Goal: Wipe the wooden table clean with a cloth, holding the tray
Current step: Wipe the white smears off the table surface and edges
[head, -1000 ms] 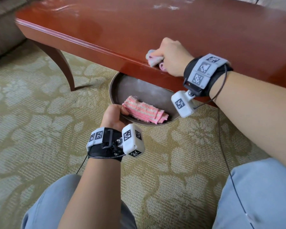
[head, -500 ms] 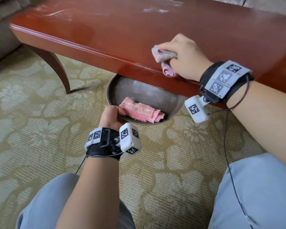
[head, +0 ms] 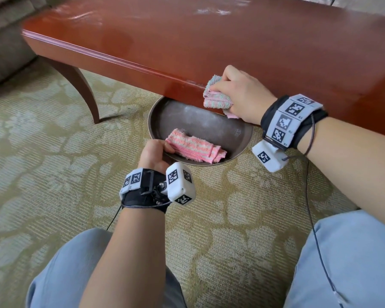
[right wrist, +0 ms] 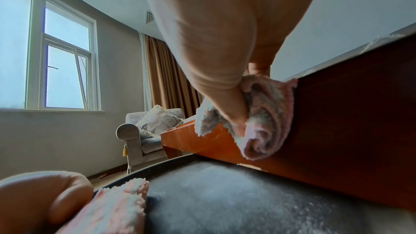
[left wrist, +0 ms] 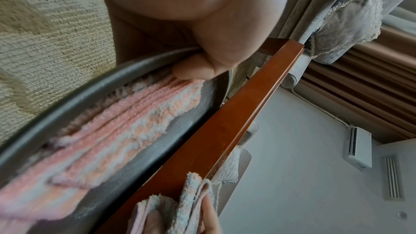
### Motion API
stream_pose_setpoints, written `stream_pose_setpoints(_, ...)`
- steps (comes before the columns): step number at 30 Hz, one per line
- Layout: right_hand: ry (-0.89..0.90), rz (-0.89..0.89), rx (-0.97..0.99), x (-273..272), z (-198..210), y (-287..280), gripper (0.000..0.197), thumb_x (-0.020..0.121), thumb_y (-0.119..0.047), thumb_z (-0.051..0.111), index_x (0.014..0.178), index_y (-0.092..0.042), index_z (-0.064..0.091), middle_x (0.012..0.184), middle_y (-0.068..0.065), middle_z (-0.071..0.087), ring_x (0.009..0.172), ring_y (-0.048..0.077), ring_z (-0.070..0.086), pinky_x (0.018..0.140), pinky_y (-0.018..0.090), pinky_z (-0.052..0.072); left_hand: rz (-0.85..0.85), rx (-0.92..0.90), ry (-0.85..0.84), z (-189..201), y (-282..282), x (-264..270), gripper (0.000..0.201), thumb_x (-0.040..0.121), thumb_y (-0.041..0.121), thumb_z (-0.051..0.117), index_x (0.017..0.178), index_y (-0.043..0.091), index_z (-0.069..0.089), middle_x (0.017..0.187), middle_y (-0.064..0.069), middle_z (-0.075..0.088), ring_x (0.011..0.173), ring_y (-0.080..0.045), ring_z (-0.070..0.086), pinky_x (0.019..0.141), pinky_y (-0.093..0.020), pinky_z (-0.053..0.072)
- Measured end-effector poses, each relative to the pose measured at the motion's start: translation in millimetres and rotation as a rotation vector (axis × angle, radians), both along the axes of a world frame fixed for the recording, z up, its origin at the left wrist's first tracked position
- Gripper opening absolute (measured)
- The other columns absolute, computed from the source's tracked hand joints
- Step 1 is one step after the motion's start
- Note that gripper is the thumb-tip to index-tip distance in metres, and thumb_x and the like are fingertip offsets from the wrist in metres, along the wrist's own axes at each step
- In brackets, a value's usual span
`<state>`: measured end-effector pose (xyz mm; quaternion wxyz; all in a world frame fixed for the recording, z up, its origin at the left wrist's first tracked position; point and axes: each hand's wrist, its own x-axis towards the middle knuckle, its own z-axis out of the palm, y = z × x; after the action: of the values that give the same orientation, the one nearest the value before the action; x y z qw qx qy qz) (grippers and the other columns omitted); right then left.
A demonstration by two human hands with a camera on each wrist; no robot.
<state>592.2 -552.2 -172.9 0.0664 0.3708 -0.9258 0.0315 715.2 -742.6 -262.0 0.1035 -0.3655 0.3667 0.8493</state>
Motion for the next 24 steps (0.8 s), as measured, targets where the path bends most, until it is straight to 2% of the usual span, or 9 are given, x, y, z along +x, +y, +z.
stream_pose_setpoints(4, 0.04, -0.003, -0.015, -4, -2, -12, 0.046, 0.074, 0.011, 0.064, 0.115, -0.008, 0.063, 0.098, 0.012, 0.046, 0.087, 0.032, 0.049, 0.071, 0.044, 0.046, 0.025, 0.033, 0.014, -4, -3, -2, 0.035, 0.053, -0.002, 0.03, 0.076, 0.024, 0.021, 0.072, -0.005, 0.038, 0.064, -0.026, 0.045, 0.062, -0.035, 0.059)
stream_pose_setpoints(6, 0.039, 0.0, -0.028, -7, -3, -20, 0.043, 0.071, 0.007, 0.069, 0.111, -0.008, 0.066, 0.098, 0.013, 0.048, 0.086, 0.033, 0.051, 0.07, 0.043, 0.047, 0.015, 0.045, 0.01, -3, -4, -2, 0.032, 0.054, -0.002, 0.03, 0.074, 0.022, 0.025, 0.071, -0.006, 0.038, 0.065, -0.027, 0.045, 0.06, -0.035, 0.059)
stream_pose_setpoints(8, 0.032, 0.003, -0.041, -10, -5, -31, 0.042, 0.07, 0.005, 0.07, 0.11, -0.009, 0.069, 0.098, 0.013, 0.05, 0.087, 0.034, 0.052, 0.071, 0.043, 0.047, 0.011, 0.047, 0.003, -3, -6, -3, 0.03, 0.053, -0.001, 0.03, 0.072, 0.022, 0.025, 0.07, -0.005, 0.035, 0.063, -0.026, 0.043, 0.064, -0.033, 0.057)
stream_pose_setpoints(13, 0.034, -0.002, -0.049, -19, -4, -56, 0.038, 0.078, 0.007, 0.063, 0.111, -0.011, 0.071, 0.1, 0.013, 0.052, 0.087, 0.036, 0.054, 0.072, 0.043, 0.048, 0.007, 0.044, -0.014, -7, -12, -7, 0.031, 0.052, -0.001, 0.03, 0.072, 0.023, 0.026, 0.069, -0.005, 0.034, 0.062, -0.026, 0.043, 0.069, -0.035, 0.055)
stream_pose_setpoints(18, 0.072, -0.005, -0.042, -27, -8, -82, 0.027, 0.076, -0.002, 0.068, 0.099, -0.015, 0.07, 0.095, 0.01, 0.051, 0.08, 0.032, 0.053, 0.062, 0.035, 0.042, 0.003, 0.031, -0.022, -7, -18, -6, 0.031, 0.053, -0.001, 0.03, 0.07, 0.024, 0.023, 0.066, -0.004, 0.031, 0.059, -0.025, 0.039, 0.059, -0.036, 0.057)
stream_pose_setpoints(21, 0.072, -0.013, -0.031, -26, -6, -99, 0.021, 0.079, -0.004, 0.066, 0.098, -0.013, 0.065, 0.097, 0.011, 0.051, 0.084, 0.033, 0.053, 0.062, 0.037, 0.041, 0.0, 0.011, -0.023, -4, -20, -4, 0.032, 0.054, -0.002, 0.029, 0.071, 0.025, 0.022, 0.066, -0.004, 0.031, 0.058, -0.025, 0.039, 0.055, -0.034, 0.058)
stream_pose_setpoints(24, 0.072, -0.019, -0.011, -20, -2, -115, 0.019, 0.079, -0.003, 0.063, 0.097, -0.009, 0.059, 0.1, 0.013, 0.05, 0.088, 0.035, 0.052, 0.066, 0.042, 0.048, -0.006, 0.005, -0.038, 0, -23, 0, 0.031, 0.054, -0.002, 0.03, 0.071, 0.024, 0.025, 0.068, -0.005, 0.031, 0.06, -0.026, 0.04, 0.058, -0.036, 0.057)
